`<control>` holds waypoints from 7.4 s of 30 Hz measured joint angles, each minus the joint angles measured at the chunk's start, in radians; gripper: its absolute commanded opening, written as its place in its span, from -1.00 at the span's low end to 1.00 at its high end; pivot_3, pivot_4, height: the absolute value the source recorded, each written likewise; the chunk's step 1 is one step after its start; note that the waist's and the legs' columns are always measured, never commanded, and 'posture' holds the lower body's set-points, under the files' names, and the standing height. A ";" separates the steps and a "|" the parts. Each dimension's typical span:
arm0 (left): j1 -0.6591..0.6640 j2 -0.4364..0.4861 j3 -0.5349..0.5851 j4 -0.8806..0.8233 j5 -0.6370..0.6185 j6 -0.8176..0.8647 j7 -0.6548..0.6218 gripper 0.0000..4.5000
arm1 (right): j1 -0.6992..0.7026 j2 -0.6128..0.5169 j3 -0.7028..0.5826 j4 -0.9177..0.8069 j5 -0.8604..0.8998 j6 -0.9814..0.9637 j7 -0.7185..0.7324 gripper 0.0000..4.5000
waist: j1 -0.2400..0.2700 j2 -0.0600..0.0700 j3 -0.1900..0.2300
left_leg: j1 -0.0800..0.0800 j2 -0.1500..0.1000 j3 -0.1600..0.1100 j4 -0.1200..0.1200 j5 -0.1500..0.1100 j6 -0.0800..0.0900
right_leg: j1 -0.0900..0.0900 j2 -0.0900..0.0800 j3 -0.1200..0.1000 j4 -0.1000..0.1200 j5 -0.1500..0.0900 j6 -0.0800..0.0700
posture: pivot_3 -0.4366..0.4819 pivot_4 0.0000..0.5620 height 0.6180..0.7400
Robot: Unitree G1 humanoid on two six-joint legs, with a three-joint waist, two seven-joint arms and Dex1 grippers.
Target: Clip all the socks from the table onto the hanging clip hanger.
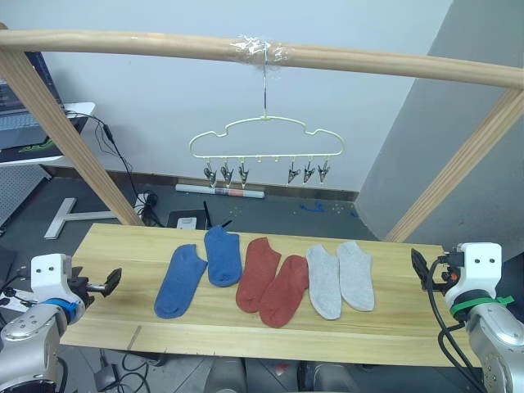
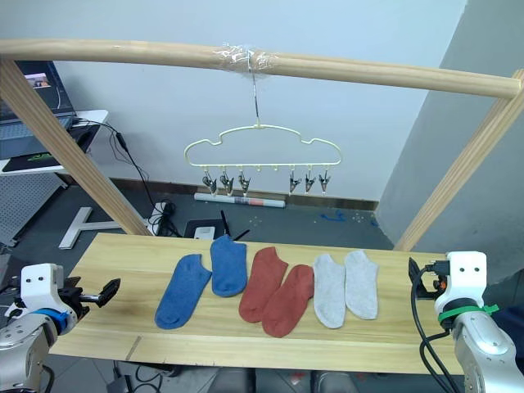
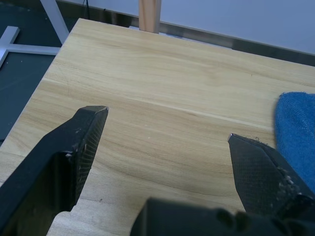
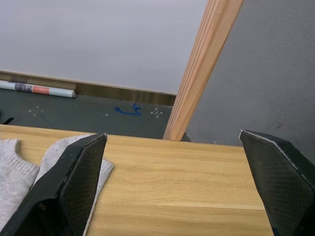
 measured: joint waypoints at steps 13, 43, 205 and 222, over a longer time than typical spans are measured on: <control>-0.022 0.006 0.000 0.028 -0.022 -0.014 -0.044 0.99 | -0.002 0.005 0.000 0.000 0.000 -0.005 0.000 1.00 | 0.000 0.002 0.001 | 0.000 0.000 -0.001 0.000 0.000 0.000 | 0.000 0.000 -0.001 0.000 -0.001 0.000 | 0.50 -0.48 1.00; -0.209 -0.063 -0.178 -0.516 -0.257 0.282 -0.136 0.08 | -0.300 -0.126 0.193 -0.054 0.207 0.078 0.242 1.00 | -0.003 0.013 0.016 | -0.002 -0.002 -0.003 0.000 0.001 0.001 | 0.001 0.001 -0.001 0.000 -0.002 0.001 | 0.39 -0.37 1.00; -0.523 -0.279 -0.157 -0.368 -0.456 0.551 0.014 -1.00 | -0.350 -0.152 0.480 0.281 -0.050 0.031 0.332 -0.99 | -0.036 0.018 0.051 | -0.004 -0.003 -0.006 -0.003 0.003 -0.004 | 0.002 0.001 0.000 -0.014 -0.001 0.013 | 0.36 -0.24 1.00; -0.666 -0.244 0.040 -0.240 -0.822 0.927 0.126 -1.00 | -0.713 0.185 0.590 0.295 0.108 0.325 0.293 -0.99 | 0.003 0.015 0.055 | -0.021 -0.004 -0.021 -0.001 0.006 -0.009 | -0.005 -0.003 -0.019 -0.016 0.001 0.007 | 0.40 -0.26 1.00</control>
